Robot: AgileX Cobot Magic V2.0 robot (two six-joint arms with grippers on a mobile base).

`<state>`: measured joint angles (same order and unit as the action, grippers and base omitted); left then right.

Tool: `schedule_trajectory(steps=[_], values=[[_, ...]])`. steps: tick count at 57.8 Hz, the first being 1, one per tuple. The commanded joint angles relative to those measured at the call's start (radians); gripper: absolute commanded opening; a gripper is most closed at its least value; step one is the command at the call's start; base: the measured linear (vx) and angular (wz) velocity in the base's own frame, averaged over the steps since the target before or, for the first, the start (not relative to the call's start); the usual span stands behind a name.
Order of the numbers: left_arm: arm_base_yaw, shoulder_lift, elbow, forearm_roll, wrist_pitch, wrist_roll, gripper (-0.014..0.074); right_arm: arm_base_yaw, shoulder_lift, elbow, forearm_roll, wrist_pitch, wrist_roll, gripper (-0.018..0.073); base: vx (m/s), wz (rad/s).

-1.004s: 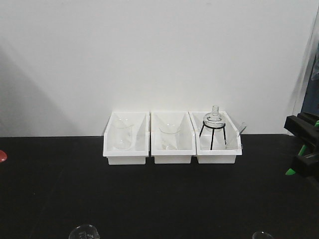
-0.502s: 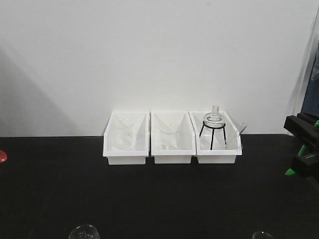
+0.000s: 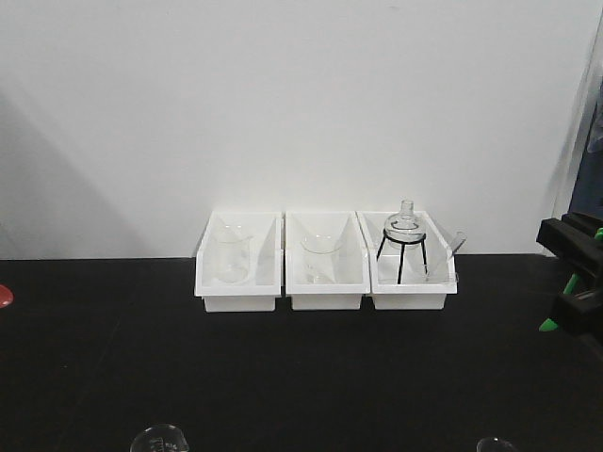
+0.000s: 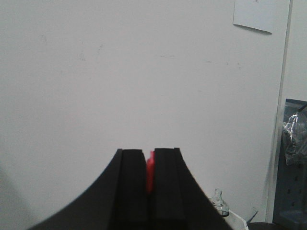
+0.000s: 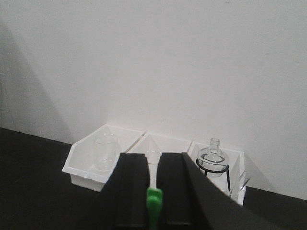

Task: Sort red and green spoons into left cabinet
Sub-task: 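Lift both spoons up out of the beakers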

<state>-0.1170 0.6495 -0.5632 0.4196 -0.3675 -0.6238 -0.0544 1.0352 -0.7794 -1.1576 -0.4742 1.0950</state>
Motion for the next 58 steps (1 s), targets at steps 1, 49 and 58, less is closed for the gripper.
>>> schedule_trajectory(steps=[1,49,58], values=[[-0.003,-0.003,-0.033,-0.020,-0.065,-0.001,-0.0006,-0.003,-0.018,-0.029,0.028,-0.036,-0.003,-0.0009,0.00,0.00],[-0.003,-0.003,-0.033,-0.020,-0.065,-0.001,-0.0006,-0.003,-0.018,-0.029,0.028,-0.035,-0.003,-0.0009,-0.11,-0.01],[-0.003,-0.003,-0.033,-0.020,-0.065,-0.001,-0.0006,-0.003,-0.018,-0.029,0.028,-0.035,-0.003,-0.0009,-0.23,0.11]])
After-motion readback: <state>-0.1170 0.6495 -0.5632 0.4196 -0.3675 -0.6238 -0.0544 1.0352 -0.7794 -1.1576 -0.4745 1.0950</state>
